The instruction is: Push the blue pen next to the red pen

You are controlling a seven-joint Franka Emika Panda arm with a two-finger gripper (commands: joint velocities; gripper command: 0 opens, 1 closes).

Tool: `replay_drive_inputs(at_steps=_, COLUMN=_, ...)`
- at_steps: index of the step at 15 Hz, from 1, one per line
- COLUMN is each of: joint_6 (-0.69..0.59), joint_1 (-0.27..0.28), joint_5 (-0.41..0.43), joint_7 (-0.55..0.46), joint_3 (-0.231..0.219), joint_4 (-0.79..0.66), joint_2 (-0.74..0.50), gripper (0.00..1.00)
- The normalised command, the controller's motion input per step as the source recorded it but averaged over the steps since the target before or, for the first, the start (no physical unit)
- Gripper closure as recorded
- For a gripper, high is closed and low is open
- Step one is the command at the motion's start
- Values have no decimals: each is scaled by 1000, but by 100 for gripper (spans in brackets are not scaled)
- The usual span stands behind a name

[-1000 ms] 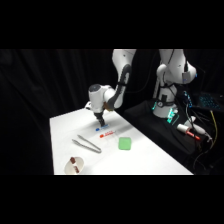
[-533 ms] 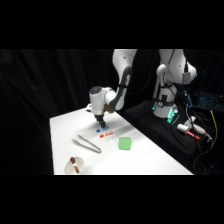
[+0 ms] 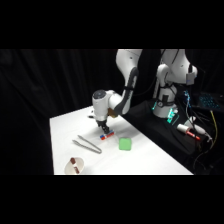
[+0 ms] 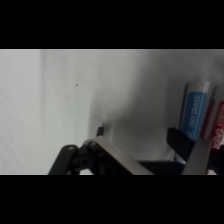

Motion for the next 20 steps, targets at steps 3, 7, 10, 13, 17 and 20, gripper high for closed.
replay_drive_inputs(at_steps=3, joint_6=-171, joint_1=127, joint_5=100, joint_7=23, joint_3=38, joint_4=-115, joint_2=-241, gripper=0)
replay_drive_inputs(at_steps=7, joint_6=-349, joint_1=148, joint_5=-12, joint_7=95, joint_3=-68, joint_4=-120, joint_2=-431, gripper=0)
replay_drive_inputs(at_steps=10, joint_6=-471, joint_1=70, joint_5=-26, joint_7=117, joint_3=5, joint_4=-154, joint_2=-606, gripper=0)
replay_drive_inputs(at_steps=13, joint_6=-494, joint_1=4, joint_5=-42, joint_7=137, joint_3=89, joint_4=-133, joint_2=-611, gripper=0)
replay_drive_inputs(at_steps=17, joint_6=-444, joint_1=-84, joint_5=25, joint_7=86, joint_3=174, joint_4=-56, joint_2=-495, gripper=0)
replay_drive_inputs(at_steps=20, joint_6=-316, joint_1=-131, joint_5=79, joint_7=70, joint_3=182, joint_4=19, joint_2=-314, gripper=0)
